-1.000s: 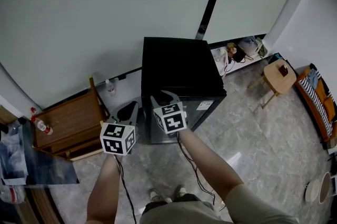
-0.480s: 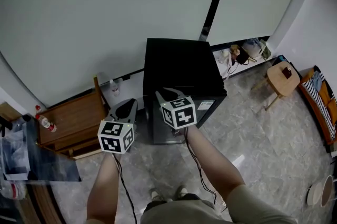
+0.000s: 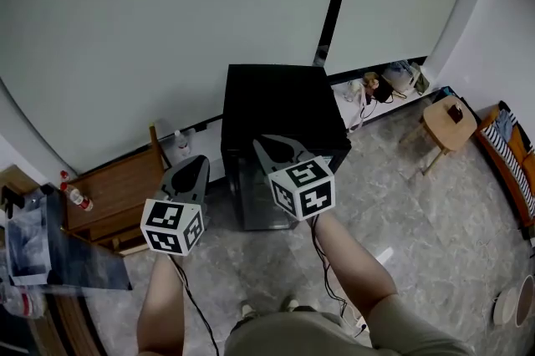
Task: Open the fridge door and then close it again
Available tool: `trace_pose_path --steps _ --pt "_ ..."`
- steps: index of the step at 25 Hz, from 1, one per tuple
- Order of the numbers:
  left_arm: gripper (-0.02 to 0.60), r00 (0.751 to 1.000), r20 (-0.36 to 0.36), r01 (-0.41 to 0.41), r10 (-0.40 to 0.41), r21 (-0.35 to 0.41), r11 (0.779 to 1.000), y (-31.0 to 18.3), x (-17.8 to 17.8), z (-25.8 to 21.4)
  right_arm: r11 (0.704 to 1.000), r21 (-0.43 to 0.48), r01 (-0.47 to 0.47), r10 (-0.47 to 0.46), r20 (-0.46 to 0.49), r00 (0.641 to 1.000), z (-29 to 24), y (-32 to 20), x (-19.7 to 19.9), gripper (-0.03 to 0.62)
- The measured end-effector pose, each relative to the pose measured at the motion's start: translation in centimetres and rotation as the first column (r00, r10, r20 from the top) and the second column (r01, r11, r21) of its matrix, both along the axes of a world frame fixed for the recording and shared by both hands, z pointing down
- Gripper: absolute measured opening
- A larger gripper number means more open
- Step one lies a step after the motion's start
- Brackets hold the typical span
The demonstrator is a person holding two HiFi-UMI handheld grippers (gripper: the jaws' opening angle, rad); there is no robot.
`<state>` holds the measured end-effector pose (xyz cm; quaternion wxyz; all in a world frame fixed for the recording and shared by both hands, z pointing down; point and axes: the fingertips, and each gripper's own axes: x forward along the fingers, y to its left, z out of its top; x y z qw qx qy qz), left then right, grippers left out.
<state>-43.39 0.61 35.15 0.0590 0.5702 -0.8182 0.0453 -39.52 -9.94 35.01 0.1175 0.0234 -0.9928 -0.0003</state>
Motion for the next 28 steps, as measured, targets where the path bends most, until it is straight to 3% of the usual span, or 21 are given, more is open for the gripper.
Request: trace_pose_path --steps 4,11,17,28 --pt "0.011 0.999 0.051 -0.012 0.011 0.010 1.000 0.6 2.3 -2.3 1.000 0.015 0.014 -0.014 0.050 0.999 -2.8 0.4 3.3 0.003" --pt "0.012 0.999 0.051 -0.015 0.012 0.066 0.998 1.6 6.3 -5.0 0.995 0.103 0.003 -0.014 0.105 0.994 -5.5 0.8 9.1 0.002" --pt "0.011 0.997 0.064 -0.059 0.052 0.098 0.993 2.0 10.2 -6.4 0.996 0.087 0.016 -0.027 0.128 0.991 -6.2 1.1 13.4 0.002" --pt "0.011 0.994 0.060 -0.093 0.091 0.045 0.995 1.0 16.0 -4.6 0.998 0.068 0.014 -0.023 0.137 0.990 -5.8 0.0 20.1 0.000"
